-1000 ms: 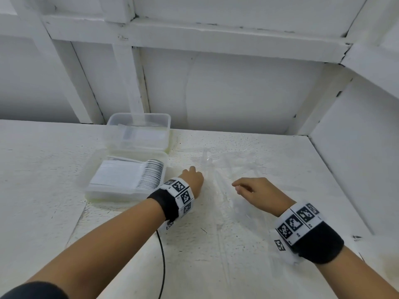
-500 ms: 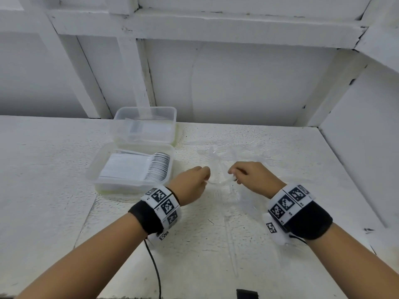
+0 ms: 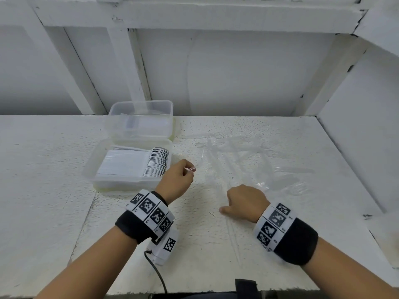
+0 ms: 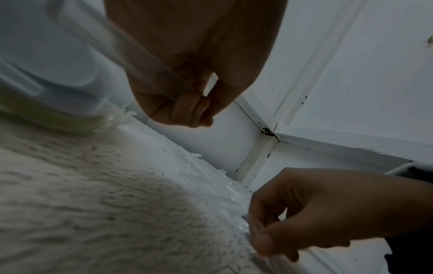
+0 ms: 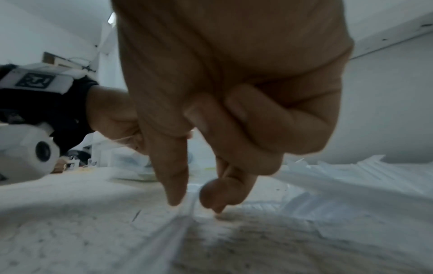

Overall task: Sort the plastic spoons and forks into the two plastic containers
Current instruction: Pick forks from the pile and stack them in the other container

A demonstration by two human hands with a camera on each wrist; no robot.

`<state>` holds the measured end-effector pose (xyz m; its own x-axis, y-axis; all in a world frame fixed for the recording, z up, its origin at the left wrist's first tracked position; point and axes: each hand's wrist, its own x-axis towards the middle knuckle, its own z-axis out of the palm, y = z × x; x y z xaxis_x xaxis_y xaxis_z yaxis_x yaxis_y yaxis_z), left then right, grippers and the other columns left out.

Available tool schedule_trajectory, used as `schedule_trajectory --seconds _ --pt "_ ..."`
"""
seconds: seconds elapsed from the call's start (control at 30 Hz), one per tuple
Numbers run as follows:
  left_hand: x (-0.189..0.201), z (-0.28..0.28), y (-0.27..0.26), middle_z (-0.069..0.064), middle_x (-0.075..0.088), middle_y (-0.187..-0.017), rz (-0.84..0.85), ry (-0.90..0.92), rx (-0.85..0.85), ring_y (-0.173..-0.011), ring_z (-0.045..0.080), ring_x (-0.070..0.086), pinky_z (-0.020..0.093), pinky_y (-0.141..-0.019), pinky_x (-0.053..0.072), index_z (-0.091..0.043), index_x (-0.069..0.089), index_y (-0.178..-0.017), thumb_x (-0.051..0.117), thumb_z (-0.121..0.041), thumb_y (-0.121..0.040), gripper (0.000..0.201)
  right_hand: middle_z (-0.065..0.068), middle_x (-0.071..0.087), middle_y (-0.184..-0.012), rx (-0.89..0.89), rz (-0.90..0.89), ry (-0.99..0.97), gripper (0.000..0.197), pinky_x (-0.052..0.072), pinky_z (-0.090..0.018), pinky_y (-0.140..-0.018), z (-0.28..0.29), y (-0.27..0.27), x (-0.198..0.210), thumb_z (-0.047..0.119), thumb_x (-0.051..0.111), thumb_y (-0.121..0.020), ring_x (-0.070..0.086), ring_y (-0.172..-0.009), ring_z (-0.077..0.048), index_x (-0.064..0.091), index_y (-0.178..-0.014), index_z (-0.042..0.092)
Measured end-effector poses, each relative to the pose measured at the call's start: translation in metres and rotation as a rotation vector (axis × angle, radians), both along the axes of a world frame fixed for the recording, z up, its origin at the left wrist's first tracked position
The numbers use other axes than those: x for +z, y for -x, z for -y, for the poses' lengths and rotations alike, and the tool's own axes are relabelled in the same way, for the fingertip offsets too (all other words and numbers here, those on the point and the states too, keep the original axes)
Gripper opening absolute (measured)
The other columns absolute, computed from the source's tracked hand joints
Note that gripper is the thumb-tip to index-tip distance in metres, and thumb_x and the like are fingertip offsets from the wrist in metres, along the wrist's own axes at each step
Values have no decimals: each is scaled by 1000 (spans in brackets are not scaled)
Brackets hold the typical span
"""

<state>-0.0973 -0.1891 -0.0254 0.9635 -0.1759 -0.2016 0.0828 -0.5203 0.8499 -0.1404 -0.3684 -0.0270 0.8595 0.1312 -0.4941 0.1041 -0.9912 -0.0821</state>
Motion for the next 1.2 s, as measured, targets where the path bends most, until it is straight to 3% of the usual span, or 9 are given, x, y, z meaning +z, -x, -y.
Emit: schedule_trajectory --seconds 0.1,0.2,0.37,0.53,0.67,0.8,0.93,1.07,1.2 --pt "-3 6 0 0 52 -73 -14 -35 -14 -59 11 44 18 -49 35 -15 51 -97 43 -14 -96 9 -1 55 -82 -87 -6 -103 27 37 -24 -57 3 -3 2 39 54 -89 53 -76 -17 57 -90 12" --pt "-7 13 -5 -3 46 -67 -18 -73 -5 -60 11 43 20 -52 32 -12 51 -94 45 -17 -95 9 -11 60 -79 -199 -28 -299 23 39 -27 -62 13 -2 10 35 57 -87 52 -71 -16 53 -78 15" --pt "-13 25 -11 -9 44 -65 101 -247 -157 -61 9 41 17 -53 29 -13 55 -83 50 -19 -92 12 2 58 -71 -424 -12 -530 22 38 -17 -50 34 6 33 33 56 -90 51 -58 -8 57 -81 13" --pt "-16 33 -14 -13 43 -66 175 -333 -255 -66 7 43 15 -54 30 -14 64 -102 52 -23 -92 18 -5 64 -77 -489 -25 -487 18 48 -24 -58 52 11 41 26 51 -90 63 -67 -17 56 -84 9" --pt "-10 37 -16 -13 44 -66 183 -326 -306 -64 4 45 14 -55 29 -17 64 -111 53 -24 -92 23 -10 65 -74 -601 -62 -615 23 47 -21 -48 53 17 37 21 45 -93 63 -52 -14 57 -93 2" --pt "-8 45 -15 2 62 -100 122 -418 -499 -92 16 57 19 -73 37 -22 53 -129 57 -27 -90 39 -10 58 -65 -779 -5 -885 23 50 -27 -49 49 17 36 21 37 -98 62 -50 -20 58 -100 10" --pt "-15 54 -18 3 56 -126 116 -645 -578 -115 22 53 32 -91 44 -26 43 -136 51 -28 -92 45 -10 53 -60 -881 53 -1078 27 48 -27 -46 43 16 35 22 31 -101 58 -45 -21 54 -108 12" --pt "-16 55 -19 2 57 -127 211 -713 -565 -114 21 55 34 -90 46 -25 52 -128 46 -32 -95 34 -5 49 -55 -851 199 -1128 27 38 -22 -40 44 16 31 32 29 -102 44 -36 -12 55 -109 27" --pt "-4 47 -15 -1 62 -116 280 -539 -518 -105 17 57 27 -86 43 -21 57 -123 48 -38 -95 35 2 44 -58 -796 312 -1057 23 28 -19 -39 50 16 29 35 37 -99 33 -41 -5 55 -113 29"
